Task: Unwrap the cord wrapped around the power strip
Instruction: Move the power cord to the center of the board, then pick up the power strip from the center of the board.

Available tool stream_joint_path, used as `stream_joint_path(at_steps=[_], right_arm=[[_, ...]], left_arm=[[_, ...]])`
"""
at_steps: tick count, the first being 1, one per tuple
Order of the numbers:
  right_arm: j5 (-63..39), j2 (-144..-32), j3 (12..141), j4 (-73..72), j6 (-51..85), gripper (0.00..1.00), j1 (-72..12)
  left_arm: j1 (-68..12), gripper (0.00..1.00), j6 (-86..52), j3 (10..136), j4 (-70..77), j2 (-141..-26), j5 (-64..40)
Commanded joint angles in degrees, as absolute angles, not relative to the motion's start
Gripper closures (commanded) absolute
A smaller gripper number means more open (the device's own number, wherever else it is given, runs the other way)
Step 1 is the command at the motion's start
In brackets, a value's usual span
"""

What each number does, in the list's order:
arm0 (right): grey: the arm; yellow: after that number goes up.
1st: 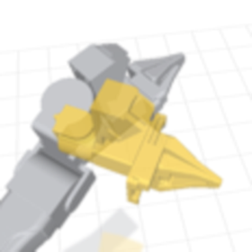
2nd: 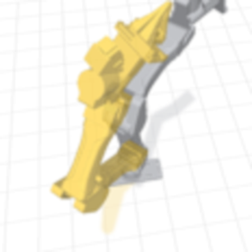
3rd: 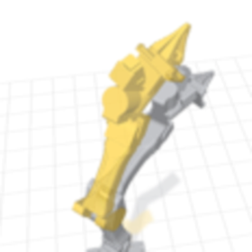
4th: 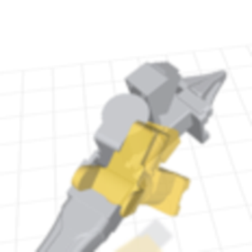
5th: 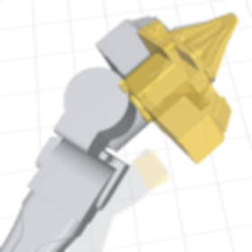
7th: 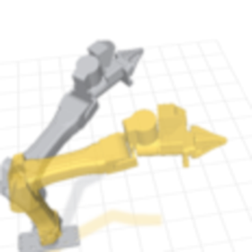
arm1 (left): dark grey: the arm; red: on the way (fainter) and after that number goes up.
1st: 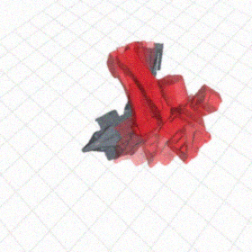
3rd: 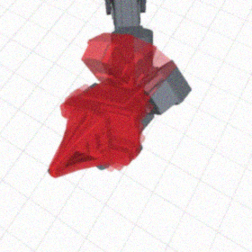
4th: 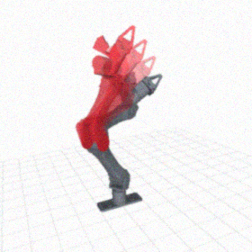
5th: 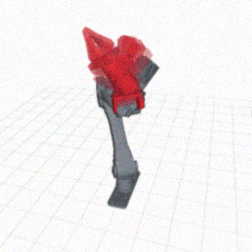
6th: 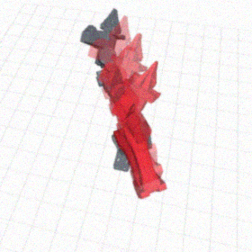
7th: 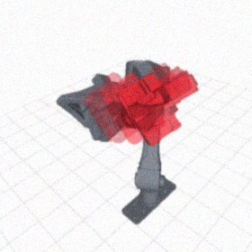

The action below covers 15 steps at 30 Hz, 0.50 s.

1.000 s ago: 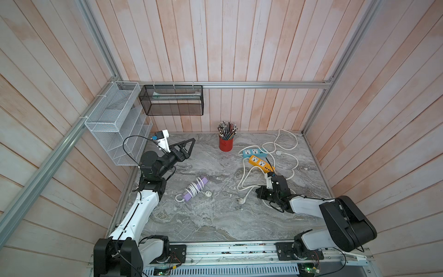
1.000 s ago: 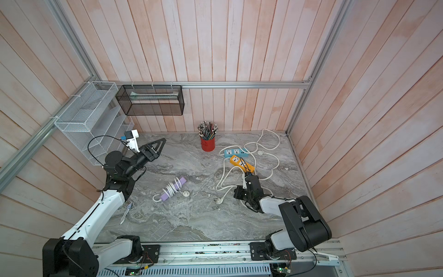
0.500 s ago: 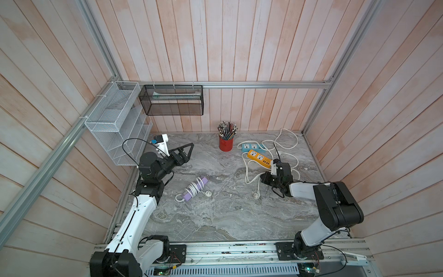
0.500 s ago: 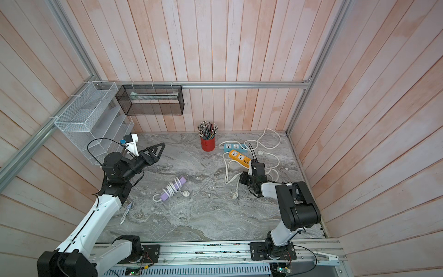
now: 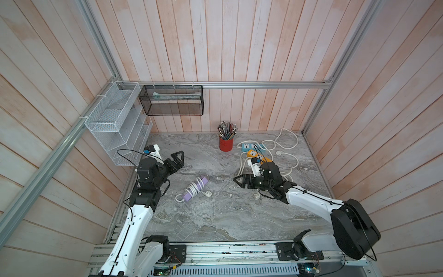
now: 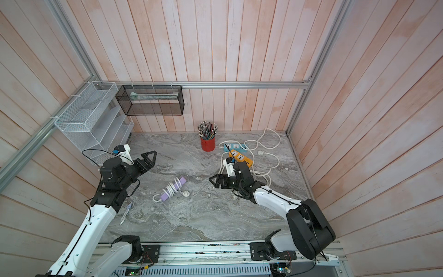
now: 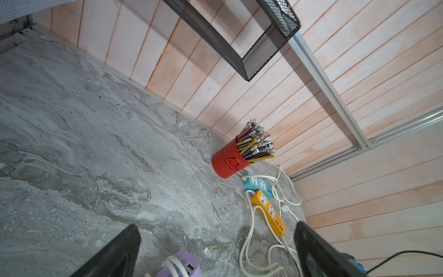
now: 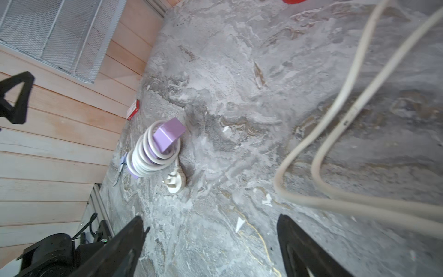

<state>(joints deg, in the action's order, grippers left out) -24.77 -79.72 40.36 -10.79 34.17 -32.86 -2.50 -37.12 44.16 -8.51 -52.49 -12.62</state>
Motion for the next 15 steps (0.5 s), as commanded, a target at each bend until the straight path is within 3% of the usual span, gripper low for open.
stream_joint_path(at_steps=[1, 5, 7, 15], right_arm=[[-28.6, -83.36, 44.03, -11.99, 36.19, 0.11, -34.24], [-25.4, -88.52, 52.49, -8.43, 32.26, 0.09, -37.92], [-18.02, -89.14, 56.74, -5.03, 27.81, 0.02, -40.97], [5.93, -85.96, 63.2, -2.05, 23.64, 0.01, -43.59]], left_arm=[[-2.16, 0.0, -37.87, 42.86, -10.4, -52.18, -9.08], [-2.11, 0.0, -37.84, 41.99, -9.37, -51.05, -9.49], [-2.11, 0.0, -37.75, 41.39, -8.77, -50.81, -9.62], [-2.12, 0.0, -38.73, 42.81, -11.13, -51.65, -7.07]])
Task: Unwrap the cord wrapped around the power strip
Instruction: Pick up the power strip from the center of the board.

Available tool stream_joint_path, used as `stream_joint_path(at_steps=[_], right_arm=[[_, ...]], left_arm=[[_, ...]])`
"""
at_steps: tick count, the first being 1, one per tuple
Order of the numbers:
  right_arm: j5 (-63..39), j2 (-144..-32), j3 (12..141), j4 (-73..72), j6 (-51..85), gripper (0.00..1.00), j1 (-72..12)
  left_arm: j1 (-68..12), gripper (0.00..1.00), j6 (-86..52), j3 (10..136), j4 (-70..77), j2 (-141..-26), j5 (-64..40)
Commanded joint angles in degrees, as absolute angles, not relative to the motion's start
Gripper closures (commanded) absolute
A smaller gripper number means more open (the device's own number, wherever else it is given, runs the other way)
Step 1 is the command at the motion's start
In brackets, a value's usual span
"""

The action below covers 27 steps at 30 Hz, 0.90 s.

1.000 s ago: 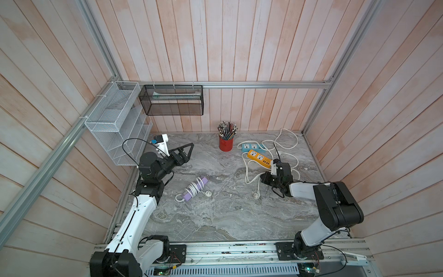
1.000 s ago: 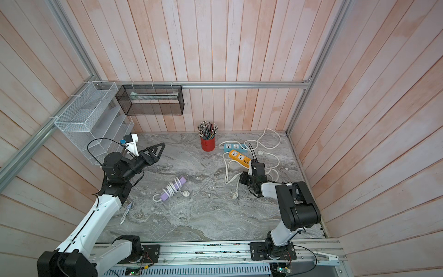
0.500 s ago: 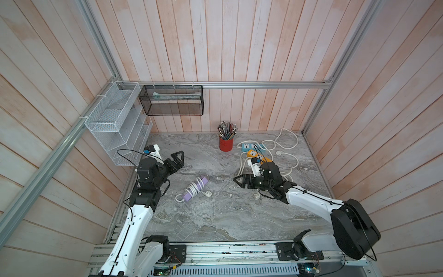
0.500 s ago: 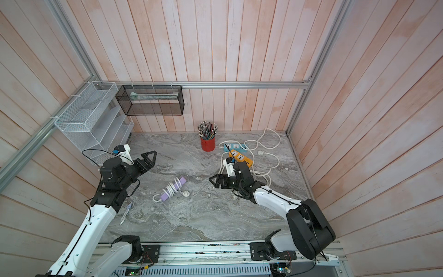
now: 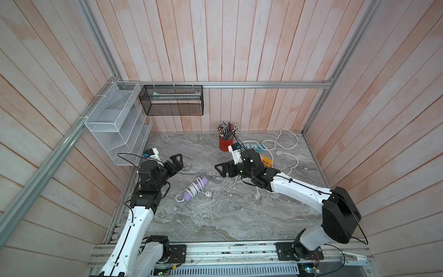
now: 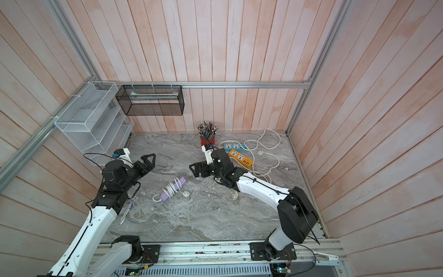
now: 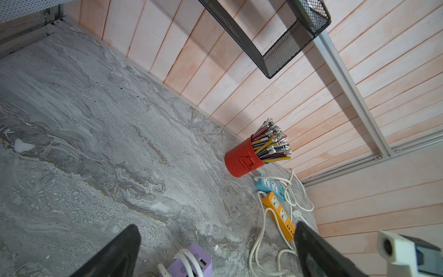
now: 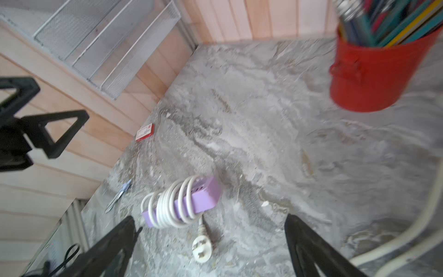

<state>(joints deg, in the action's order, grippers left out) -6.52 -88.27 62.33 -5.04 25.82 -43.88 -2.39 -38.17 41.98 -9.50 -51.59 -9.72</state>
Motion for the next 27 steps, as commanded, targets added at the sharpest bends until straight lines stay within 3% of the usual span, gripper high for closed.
stream_joint_path(at_steps=[1, 5, 7, 11, 18, 23, 27], right_arm=[[7.48, -85.25, 63.48, -1.41, 23.22, 0.01, -43.51], [20.38, -83.2, 62.77, -0.82, 26.32, 0.01, -44.0], [18.69, -81.46, 60.53, -2.96, 25.28, 0.02, -43.13], [-2.96, -77.18, 53.72, -12.49, 24.84, 0.02, -37.81], [-11.25, -86.86, 63.31, -3.65, 24.88, 0.02, -36.55], [-26.15, -96.03, 69.66, -0.22, 30.51, 0.02, -36.01], [-31.21, -102.91, 73.38, 2.28, 33.16, 0.02, -36.89]], left_arm=[[-2.11, 0.0, -38.77, 43.44, -12.35, -52.04, -6.01], [-2.11, 0.0, -40.57, 44.05, -12.65, -53.58, -4.75], [-2.12, 0.0, -44.89, 43.74, -13.4, -53.93, -3.93], [-1.67, 0.0, -49.23, 40.45, -9.75, -50.72, -6.01], [-1.85, 0.0, -42.23, 46.87, -20.02, -50.53, 2.65], [-2.02, 0.0, -36.08, 44.61, -18.95, -47.39, 0.09], [-2.06, 0.0, -34.86, 40.59, -14.63, -41.48, -1.27]])
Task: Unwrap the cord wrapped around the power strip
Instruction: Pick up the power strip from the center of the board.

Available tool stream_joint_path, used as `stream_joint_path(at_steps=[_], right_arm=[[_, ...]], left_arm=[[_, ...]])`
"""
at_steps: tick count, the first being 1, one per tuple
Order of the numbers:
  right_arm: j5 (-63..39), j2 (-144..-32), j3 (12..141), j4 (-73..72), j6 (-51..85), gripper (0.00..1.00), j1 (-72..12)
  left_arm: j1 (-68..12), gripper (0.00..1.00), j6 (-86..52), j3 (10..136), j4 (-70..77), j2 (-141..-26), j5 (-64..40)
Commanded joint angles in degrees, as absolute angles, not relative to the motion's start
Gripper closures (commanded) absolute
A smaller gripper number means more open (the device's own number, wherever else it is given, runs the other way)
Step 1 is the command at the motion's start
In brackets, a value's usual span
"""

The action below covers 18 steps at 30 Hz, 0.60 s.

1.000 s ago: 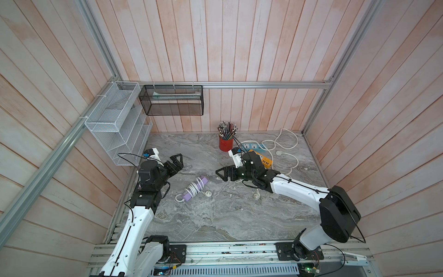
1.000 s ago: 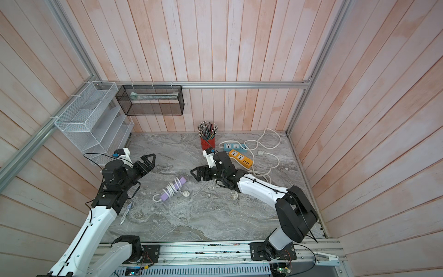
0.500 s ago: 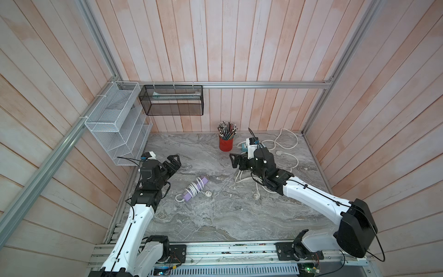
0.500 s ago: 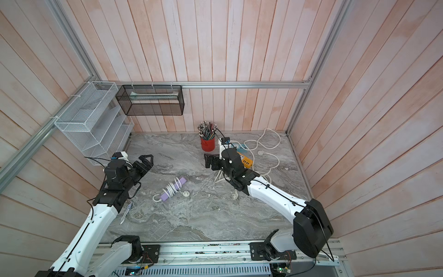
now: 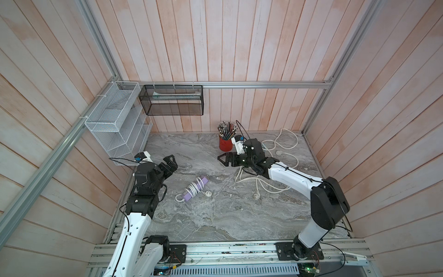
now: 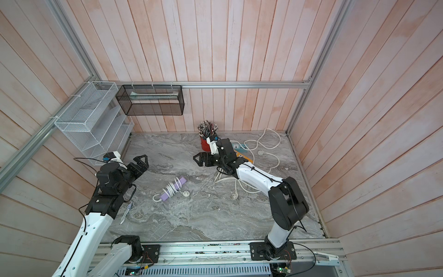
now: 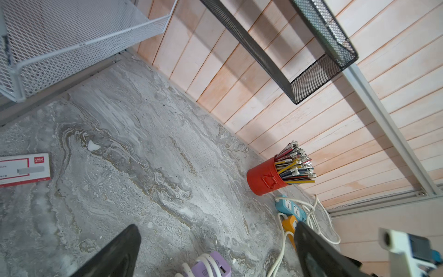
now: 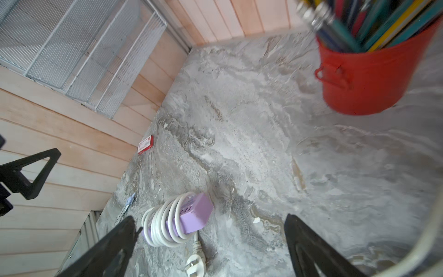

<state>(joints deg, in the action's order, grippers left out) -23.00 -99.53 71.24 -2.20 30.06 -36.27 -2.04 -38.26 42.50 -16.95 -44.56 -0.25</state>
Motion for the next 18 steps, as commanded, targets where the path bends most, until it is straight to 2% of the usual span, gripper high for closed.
stream_joint_path(at_steps=[1, 8, 18], right_arm=[[-31.94, -104.77, 74.68, 3.71, 33.35, 0.02, -37.07], [-37.68, -115.01, 82.62, 8.72, 36.72, 0.02, -38.52], [-46.27, -122.72, 87.15, 4.37, 45.48, 0.03, -40.11]], left_arm=[[-2.11, 0.0, -34.41, 40.65, -14.82, -41.16, -1.44], [-2.2, 0.0, -31.26, 41.15, -16.25, -40.77, -3.35], [-2.2, 0.0, -29.0, 42.0, -16.34, -39.62, -3.78]])
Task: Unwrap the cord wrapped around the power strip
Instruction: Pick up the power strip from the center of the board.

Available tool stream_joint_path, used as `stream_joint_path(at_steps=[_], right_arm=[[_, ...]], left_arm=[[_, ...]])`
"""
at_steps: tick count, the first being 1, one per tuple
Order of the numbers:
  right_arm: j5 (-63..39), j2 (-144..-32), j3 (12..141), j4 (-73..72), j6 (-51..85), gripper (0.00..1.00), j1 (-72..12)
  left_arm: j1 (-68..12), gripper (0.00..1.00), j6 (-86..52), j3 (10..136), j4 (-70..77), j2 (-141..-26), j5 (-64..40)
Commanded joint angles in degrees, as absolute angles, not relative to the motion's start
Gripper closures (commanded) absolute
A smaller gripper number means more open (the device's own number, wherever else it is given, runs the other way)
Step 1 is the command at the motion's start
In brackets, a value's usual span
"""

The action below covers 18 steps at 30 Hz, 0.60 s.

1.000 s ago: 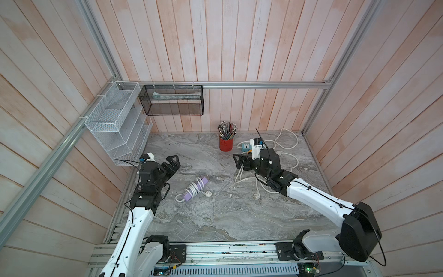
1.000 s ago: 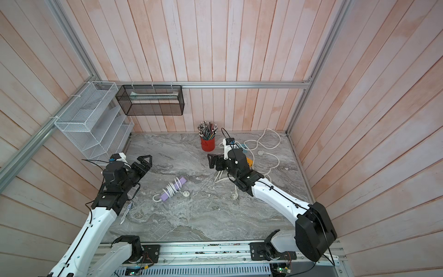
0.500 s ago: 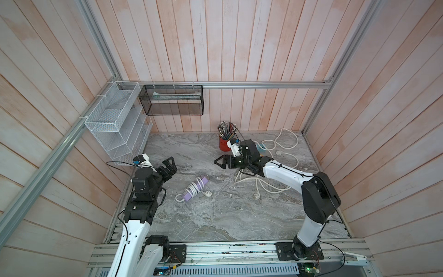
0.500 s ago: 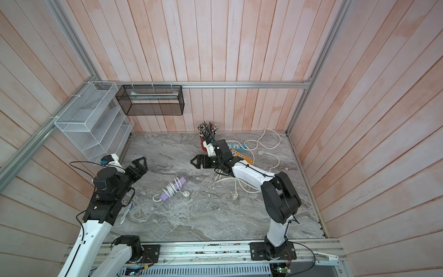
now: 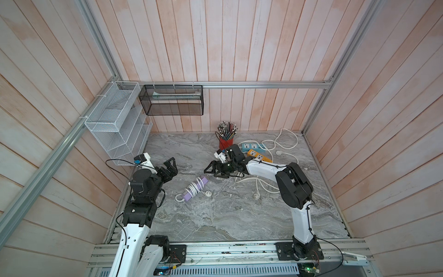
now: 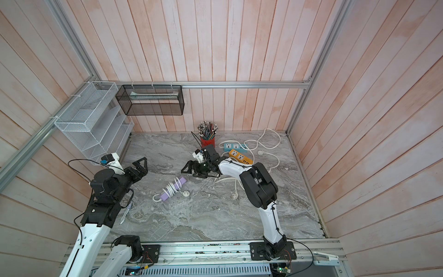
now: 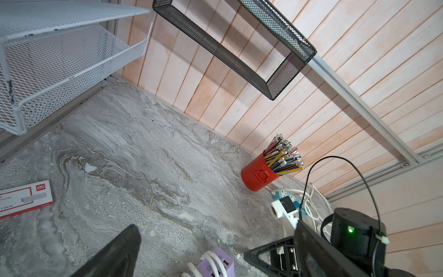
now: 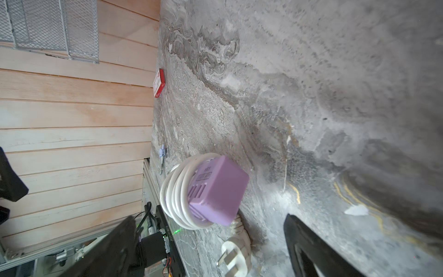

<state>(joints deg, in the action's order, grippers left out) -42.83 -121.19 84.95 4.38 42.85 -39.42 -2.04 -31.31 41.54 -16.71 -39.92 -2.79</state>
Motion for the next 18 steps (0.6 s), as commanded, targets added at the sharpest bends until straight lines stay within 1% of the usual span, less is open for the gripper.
stream_joint_path(at_steps=[1, 4, 18], right_arm=[[-45.97, -123.3, 87.9, 5.67, 44.94, 0.03, -40.54], [-45.2, -124.73, 89.56, 7.44, 44.55, 0.04, -41.3], [-44.64, -129.06, 90.57, 5.59, 47.67, 0.09, -42.19]], left_arm=[[-2.24, 0.0, -28.42, 42.11, -16.44, -39.6, -3.78], [-2.3, 0.0, -27.29, 41.88, -16.28, -39.56, -3.1], [-2.29, 0.0, -26.03, 42.08, -15.83, -38.87, -2.22]])
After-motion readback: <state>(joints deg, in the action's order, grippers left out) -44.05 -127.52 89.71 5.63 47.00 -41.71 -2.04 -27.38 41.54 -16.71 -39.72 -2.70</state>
